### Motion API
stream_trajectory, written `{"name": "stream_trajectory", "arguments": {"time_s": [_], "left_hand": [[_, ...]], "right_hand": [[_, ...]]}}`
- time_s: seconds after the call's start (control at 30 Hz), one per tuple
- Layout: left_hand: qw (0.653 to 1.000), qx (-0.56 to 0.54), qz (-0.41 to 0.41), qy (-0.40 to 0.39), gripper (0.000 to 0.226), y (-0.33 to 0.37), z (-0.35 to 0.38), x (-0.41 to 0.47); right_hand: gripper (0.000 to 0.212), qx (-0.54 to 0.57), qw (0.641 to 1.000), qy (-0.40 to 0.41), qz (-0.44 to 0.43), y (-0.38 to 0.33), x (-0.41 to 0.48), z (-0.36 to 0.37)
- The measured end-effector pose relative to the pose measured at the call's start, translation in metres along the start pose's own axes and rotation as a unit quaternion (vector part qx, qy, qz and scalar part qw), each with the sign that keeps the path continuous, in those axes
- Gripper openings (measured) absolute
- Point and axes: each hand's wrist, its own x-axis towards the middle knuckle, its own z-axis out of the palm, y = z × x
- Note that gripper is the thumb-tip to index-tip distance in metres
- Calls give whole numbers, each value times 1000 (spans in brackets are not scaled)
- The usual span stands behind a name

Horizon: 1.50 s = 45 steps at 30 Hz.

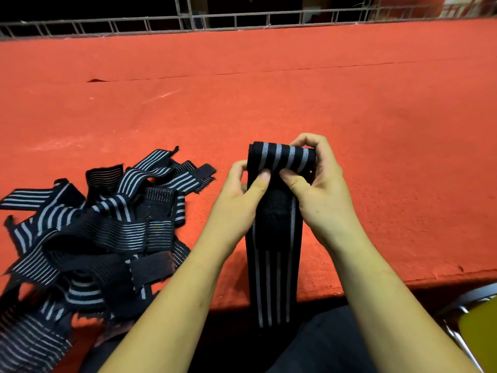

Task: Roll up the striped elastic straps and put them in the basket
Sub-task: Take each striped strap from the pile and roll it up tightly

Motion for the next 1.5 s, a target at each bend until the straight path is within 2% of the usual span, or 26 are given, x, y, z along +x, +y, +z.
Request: {"name": "stream_trajectory", "arguments": {"time_s": [0.17,0.27,0.33,0.4,0.47,0.57,0.7,0.9,1.1,1.23,1.3,1.37,1.5], "left_hand": [[998,-45,-23,26,55,4,3,1],[998,-31,-13,55,41,4,3,2],[998,-41,5,44,32,4,0,2],[998,-57,21,20,32,3,-4,3],[997,-64,33,13,43,0,-8,3],[997,-57,58,-1,52,-2,-10,1],[997,-21,70,-7,58,-4,-13,1],[1000,-3,-13,-9,33,-13,-6,-1],[997,-68,-39,-2,60,-3,-3,-1],[993,-118,-25,-3,41,-1,-6,-3],[986,-161,-34,-14,48,-4,-10,-3],[988,-154,-15,-27,57,-7,-15,-4],[995,-78,37,-46,67,-12,-17,-4]], "right_hand": [[36,-22,997,-68,21,2,-7,1],[38,-49,994,-96,17,2,-12,5],[41,-36,993,-106,39,0,-13,4],[44,-21,991,-108,76,-3,-14,2],[50,-12,990,-97,104,-4,-15,0],[55,-26,989,-106,96,-1,-14,1],[41,-25,994,-83,63,7,-10,0],[42,-16,999,-3,41,8,-11,-1],[47,-37,995,-78,45,6,-15,-1],[44,-24,992,-105,58,5,-18,-2],[43,-1,992,-102,77,5,-19,-3],[43,27,990,-90,104,5,-20,-4],[46,3,990,-85,116,10,-19,-3]]}}
